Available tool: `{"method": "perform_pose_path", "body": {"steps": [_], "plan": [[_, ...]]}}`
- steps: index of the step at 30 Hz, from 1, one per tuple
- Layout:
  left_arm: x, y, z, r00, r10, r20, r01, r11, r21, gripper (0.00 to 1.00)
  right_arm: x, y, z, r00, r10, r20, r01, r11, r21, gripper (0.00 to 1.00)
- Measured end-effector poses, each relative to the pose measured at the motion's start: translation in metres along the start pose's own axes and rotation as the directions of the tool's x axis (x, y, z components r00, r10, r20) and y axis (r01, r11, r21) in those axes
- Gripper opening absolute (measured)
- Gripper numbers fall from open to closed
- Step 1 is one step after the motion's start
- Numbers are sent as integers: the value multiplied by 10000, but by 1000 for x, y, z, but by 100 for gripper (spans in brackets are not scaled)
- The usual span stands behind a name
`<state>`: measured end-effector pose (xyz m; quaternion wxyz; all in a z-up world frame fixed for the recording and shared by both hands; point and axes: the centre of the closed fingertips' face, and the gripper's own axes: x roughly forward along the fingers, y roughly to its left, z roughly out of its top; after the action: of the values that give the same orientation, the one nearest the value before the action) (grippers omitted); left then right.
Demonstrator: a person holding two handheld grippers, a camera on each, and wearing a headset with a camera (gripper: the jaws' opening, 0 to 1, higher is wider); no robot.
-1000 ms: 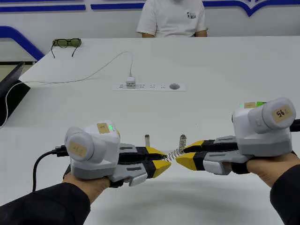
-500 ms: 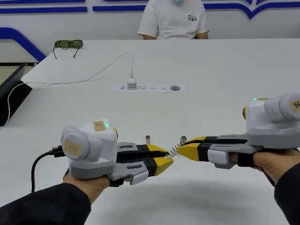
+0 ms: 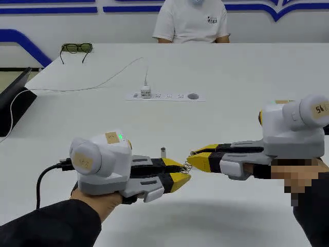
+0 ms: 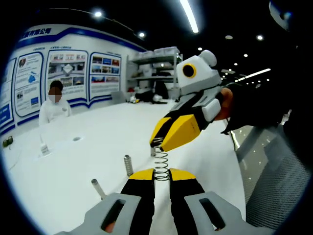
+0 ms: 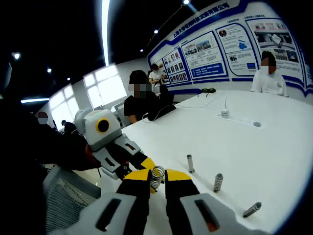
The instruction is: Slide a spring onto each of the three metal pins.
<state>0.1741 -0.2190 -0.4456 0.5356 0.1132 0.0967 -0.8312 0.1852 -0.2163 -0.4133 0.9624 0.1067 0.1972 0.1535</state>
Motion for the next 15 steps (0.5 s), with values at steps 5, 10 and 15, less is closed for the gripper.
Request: {"method": "perform_pose_path", "body": {"steps": [5, 10, 15], "plan": [[0, 1, 0, 10000, 65, 16, -65, 10000, -34, 10, 4, 1, 2, 9997, -93, -211, 80, 9982, -602, 12], [-1, 3, 3, 9997, 198, 109, -198, 9998, -1, 10, 7, 5, 7, 9987, -220, -459, 157, 9908, -1342, 11], [-3, 4, 5, 9993, 314, 208, -313, 9995, -47, 13, 12, 7, 12, 9982, -203, -563, 110, 9869, -1612, 11]]}}
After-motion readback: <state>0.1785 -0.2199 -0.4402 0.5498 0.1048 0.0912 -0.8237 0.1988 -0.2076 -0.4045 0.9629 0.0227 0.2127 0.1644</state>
